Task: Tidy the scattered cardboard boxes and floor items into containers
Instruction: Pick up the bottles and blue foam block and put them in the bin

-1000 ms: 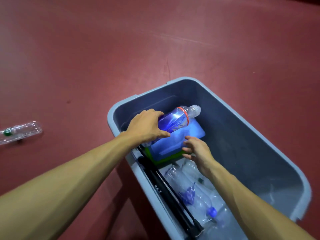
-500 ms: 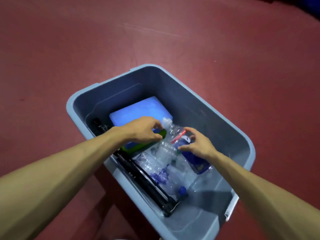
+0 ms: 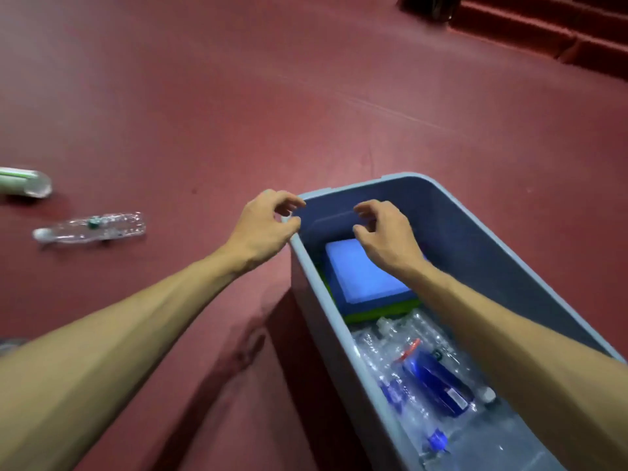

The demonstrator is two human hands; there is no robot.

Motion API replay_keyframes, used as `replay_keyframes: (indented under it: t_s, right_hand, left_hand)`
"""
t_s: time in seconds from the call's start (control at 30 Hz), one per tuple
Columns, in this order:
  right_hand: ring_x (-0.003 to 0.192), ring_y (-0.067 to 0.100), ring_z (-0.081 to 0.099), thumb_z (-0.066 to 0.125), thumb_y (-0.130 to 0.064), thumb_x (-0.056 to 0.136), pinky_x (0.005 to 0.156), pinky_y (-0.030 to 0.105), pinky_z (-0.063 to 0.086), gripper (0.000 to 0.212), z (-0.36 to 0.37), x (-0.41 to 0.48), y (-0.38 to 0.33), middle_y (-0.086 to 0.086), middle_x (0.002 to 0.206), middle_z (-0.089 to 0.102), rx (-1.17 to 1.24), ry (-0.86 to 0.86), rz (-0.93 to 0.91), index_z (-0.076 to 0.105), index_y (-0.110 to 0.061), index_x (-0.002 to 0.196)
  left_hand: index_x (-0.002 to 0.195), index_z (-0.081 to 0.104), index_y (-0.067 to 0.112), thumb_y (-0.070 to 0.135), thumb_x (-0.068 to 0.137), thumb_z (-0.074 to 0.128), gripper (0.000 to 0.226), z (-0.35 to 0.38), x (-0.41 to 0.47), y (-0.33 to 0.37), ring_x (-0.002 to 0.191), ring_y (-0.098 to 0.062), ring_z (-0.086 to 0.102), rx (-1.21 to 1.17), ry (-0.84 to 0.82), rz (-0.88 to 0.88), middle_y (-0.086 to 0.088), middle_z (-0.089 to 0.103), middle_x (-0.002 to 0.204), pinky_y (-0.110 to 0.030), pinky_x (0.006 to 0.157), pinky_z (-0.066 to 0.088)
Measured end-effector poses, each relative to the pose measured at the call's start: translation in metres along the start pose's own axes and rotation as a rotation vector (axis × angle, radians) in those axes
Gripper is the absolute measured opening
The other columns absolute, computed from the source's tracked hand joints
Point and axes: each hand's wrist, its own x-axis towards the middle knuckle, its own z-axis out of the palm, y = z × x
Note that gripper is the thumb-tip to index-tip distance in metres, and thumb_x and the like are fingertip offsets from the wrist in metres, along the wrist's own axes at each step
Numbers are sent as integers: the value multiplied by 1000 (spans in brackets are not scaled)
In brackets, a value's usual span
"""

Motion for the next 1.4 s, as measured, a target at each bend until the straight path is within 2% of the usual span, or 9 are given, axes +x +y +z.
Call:
replay_keyframes:
  t_s: [0.1, 0.2, 0.47, 0.6, 0.77, 1.0, 1.1, 1.27, 1.4]
  right_hand:
    - [101, 26, 60, 58, -11, 82, 96, 41, 44, 31, 45, 18, -63, 9, 111, 60, 8, 15, -202, 64, -12, 113]
    - [100, 25, 59, 58, -16, 81, 96, 44, 44, 31, 101, 17, -119, 6, 109, 58, -16, -85, -336, 64, -17, 112]
    - [109, 23, 56, 57, -19, 85, 97, 30, 43, 40, 232, -22, -229, 9, 123, 53, -104, -544, -495, 58, -16, 125]
    - [113, 23, 55, 58, -20, 87, 90, 22, 38, 44, 246, -22, -301, 11, 128, 56, -198, -719, -540, 54, -14, 130]
    - [113, 22, 57, 58, -22, 89, 83, 18, 37, 43, 237, -22, -377, 9, 127, 61, -221, -812, -492, 55, -11, 131]
    - [129, 24, 45, 55, -19, 88, 102, 25, 36, 54, 296, 11, -356, 13, 142, 46, -364, -845, -457, 41, -7, 139]
    - [128, 28, 44, 57, -18, 86, 102, 29, 37, 60, 337, 39, -331, 16, 141, 43, -357, -830, -408, 35, -6, 141]
    - [127, 33, 45, 57, -17, 84, 102, 35, 40, 66, 382, 94, -294, 18, 143, 34, -386, -805, -340, 30, -6, 143]
    - [123, 38, 44, 60, -24, 85, 102, 41, 42, 61, 417, 137, -282, 21, 135, 39, -362, -714, -331, 34, -6, 137]
  left_hand:
    - [102, 69, 16, 5, 79, 62, 27, -46, -22, -50, 93, -19, 62, -9, 88, -123, -6, 65, 102, -26, 89, 47]
    - [102, 67, 19, 8, 81, 61, 25, -93, -58, -102, 96, -19, 62, 7, 145, -262, -6, 63, 105, -29, 91, 48]
    - [103, 66, 18, 9, 81, 64, 25, -209, -171, -222, 95, -16, 61, 98, 261, -594, -6, 64, 108, -23, 88, 44]
    - [109, 66, 18, 12, 83, 63, 28, -270, -213, -250, 96, -14, 57, 135, 232, -720, 0, 59, 106, -18, 83, 36]
    - [114, 63, 19, 16, 84, 62, 30, -331, -240, -255, 102, -15, 57, 97, 175, -826, -1, 60, 112, -23, 89, 42]
    - [129, 51, 23, 27, 86, 56, 43, -309, -189, -310, 109, -23, 52, 86, 127, -949, -9, 48, 126, -28, 92, 40]
    - [133, 39, 13, 40, 85, 57, 58, -272, -166, -350, 121, -32, 49, 67, 278, -1147, -13, 38, 137, -35, 101, 40]
    - [142, 12, -5, 57, 72, 71, 110, -220, -149, -394, 128, -40, 39, -61, 504, -1466, -21, 25, 142, -43, 103, 37]
    - [138, 20, 1, 46, 71, 77, 99, -202, -134, -411, 121, -41, 44, 15, 601, -1396, -19, 29, 136, -45, 95, 41]
